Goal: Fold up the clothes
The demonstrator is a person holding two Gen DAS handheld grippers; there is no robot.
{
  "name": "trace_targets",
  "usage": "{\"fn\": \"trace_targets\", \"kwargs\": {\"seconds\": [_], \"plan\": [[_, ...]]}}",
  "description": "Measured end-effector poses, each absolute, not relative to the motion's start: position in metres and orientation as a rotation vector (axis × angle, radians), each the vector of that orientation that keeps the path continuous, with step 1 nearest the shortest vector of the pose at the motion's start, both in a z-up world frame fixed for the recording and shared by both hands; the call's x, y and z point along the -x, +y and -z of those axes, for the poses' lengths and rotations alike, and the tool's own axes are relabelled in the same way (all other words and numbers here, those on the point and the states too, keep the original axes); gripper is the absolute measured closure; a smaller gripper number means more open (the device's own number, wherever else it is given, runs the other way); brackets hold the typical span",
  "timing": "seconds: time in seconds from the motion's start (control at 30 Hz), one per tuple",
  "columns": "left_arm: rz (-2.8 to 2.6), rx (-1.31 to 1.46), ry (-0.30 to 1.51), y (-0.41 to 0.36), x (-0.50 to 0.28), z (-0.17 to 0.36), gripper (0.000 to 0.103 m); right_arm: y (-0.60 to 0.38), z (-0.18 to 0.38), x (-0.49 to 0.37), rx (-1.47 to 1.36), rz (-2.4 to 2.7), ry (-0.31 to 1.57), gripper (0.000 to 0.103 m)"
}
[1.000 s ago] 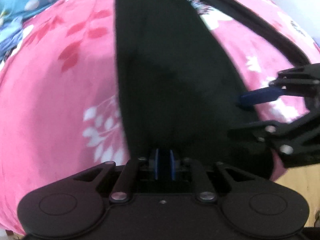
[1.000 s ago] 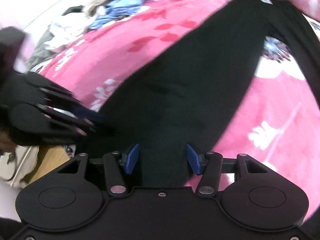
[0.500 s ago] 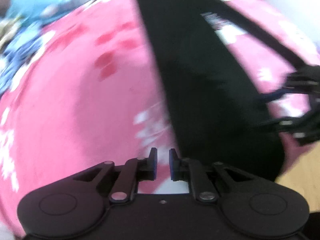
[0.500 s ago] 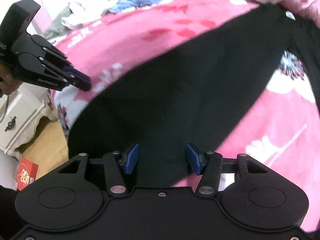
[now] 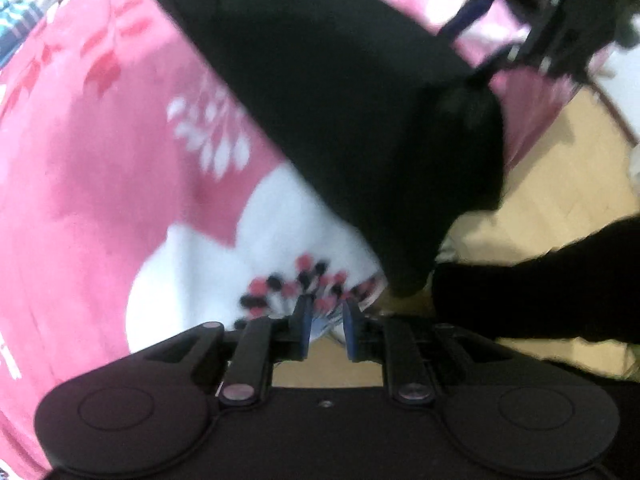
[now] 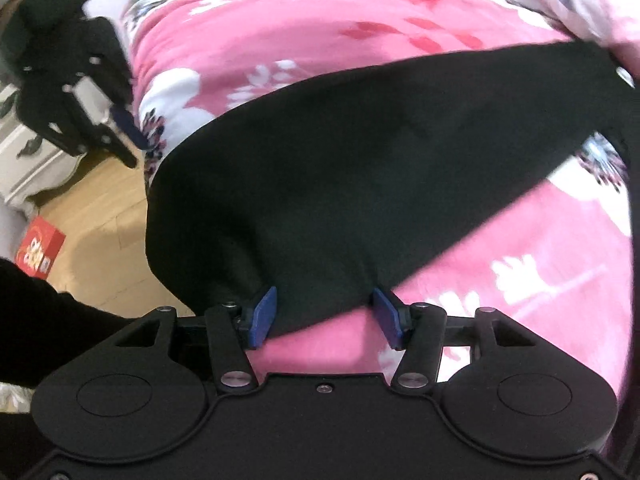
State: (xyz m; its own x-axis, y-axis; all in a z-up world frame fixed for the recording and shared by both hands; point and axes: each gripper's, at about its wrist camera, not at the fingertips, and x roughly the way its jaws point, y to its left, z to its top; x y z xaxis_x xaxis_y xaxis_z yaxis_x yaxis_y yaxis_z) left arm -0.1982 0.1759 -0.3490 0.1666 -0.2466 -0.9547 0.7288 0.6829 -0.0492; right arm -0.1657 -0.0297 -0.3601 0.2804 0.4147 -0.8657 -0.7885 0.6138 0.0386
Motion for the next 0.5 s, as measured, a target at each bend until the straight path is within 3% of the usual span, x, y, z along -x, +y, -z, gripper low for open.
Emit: {"fn": "trace_targets", "kwargs": {"seconds": [0.1, 0.23, 0.4, 0.5], "plan": [[0.787, -0.414, 1.236, 0.149, 0.191, 0.355, 0.076, -0.006, 0.36, 0.171, 0.484, -0.929, 0.957, 0.05], [0.761, -0.403, 1.255, 0.153, 0.179, 0.36, 0.077, 0.002, 0.371, 0.171, 0.568, -0.941, 1.007, 0.045], [0.667, -0.235, 1.157, 0.181, 0.138, 0.321, 0.077, -0.047, 0.351, 0.166, 0.496, -0.851, 1.106, 0.046], [0.611, -0.177, 1.072, 0.179, 0.106, 0.314, 0.076, -0.049, 0.333, 0.142, 0.446, -0.802, 1.032, 0.046]]}}
